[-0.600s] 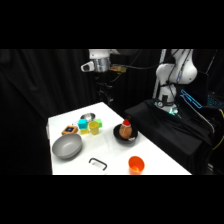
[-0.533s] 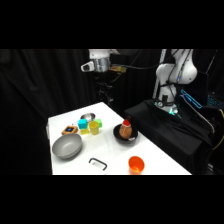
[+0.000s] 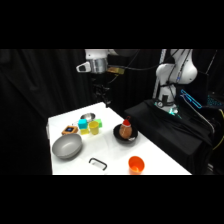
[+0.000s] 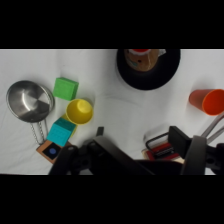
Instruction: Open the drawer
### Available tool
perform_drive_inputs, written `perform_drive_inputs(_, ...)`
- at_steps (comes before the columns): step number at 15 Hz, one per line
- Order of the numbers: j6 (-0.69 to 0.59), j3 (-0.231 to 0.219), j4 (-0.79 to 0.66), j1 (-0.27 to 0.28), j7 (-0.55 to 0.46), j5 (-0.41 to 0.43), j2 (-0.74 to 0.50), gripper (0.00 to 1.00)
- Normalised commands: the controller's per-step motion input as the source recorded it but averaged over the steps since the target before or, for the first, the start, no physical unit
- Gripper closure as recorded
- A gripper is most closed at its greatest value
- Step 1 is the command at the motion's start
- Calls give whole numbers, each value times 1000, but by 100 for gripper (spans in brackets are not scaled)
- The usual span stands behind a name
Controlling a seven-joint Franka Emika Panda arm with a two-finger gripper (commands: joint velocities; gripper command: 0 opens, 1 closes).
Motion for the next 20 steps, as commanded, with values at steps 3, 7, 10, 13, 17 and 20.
perform_drive_inputs(3, 138, 56, 358, 41, 32, 62, 255, 0)
perform_drive_inputs(7, 206, 55, 329, 47, 35, 59, 302, 0)
perform_drive_inputs(10, 205, 47, 298, 39, 2, 34, 316, 0)
perform_drive_inputs(13, 173, 45, 283, 18, -44, 61, 303, 0)
perform_drive_inputs(17, 170, 47, 263, -3, -81, 98, 292, 0)
perform_drive_inputs(20, 186, 62, 217, -9, -88, 114, 275, 0)
